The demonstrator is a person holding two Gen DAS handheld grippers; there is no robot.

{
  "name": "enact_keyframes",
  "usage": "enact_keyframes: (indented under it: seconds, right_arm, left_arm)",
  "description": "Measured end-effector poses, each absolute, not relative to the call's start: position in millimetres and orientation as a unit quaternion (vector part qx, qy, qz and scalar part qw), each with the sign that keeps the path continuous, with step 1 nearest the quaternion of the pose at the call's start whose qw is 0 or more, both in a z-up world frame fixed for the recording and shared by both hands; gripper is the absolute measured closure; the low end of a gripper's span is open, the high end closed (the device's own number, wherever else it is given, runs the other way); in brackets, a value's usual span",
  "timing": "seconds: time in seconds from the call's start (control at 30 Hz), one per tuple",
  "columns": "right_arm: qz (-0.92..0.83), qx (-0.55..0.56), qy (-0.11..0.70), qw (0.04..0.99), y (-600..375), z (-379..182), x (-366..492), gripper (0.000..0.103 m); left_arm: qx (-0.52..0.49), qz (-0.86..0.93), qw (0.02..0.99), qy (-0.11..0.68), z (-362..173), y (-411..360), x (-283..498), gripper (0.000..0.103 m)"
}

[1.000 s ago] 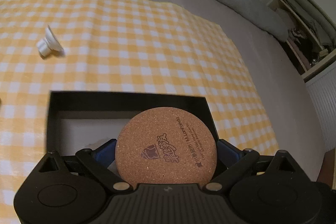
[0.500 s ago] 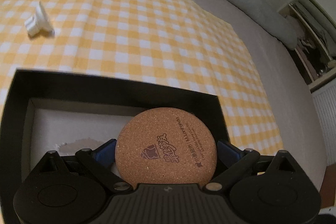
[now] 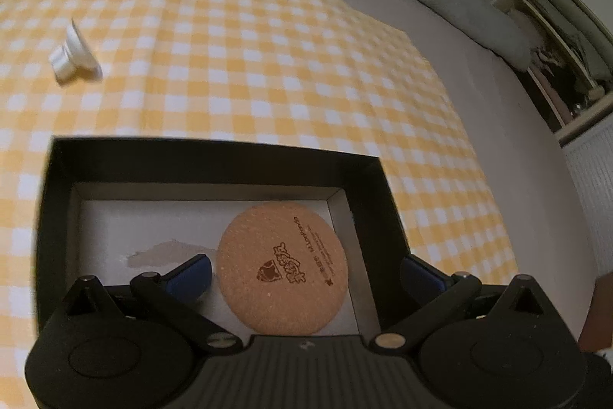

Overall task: Organize rigid objects
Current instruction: 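Carry the cork coaster with the left tool into the black box and release, then move the left tool back and grasp the blue supplement bottle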

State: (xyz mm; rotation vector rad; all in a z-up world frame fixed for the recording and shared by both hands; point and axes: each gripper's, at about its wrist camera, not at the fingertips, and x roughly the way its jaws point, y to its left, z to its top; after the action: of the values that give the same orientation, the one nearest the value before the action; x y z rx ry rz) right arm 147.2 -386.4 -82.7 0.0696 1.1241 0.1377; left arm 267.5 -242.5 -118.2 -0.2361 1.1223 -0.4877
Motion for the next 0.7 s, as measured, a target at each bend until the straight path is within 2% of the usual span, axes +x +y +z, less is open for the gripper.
enact_keyframes:
  seconds: [0.33, 0.5, 0.7]
  right_arm:
    - [0.058, 0.045, 0.525, 0.848, -389, -83, 146, 0.097]
    - [0.040, 0.105, 0.522, 0.846, -402, -85, 145, 0.097]
    - [0.032, 0.111, 0.525, 0.843, -401, -84, 141, 0.097]
  left_arm:
    - [-0.052, -0.231, 0.845, 0.480, -71, -213, 232, 0.000]
    - [-0.010, -0.220, 0.866, 0.449, -49, -187, 215, 0.000]
    - [-0.013, -0.206, 0.874, 0.439, -34, -145, 206, 0.000]
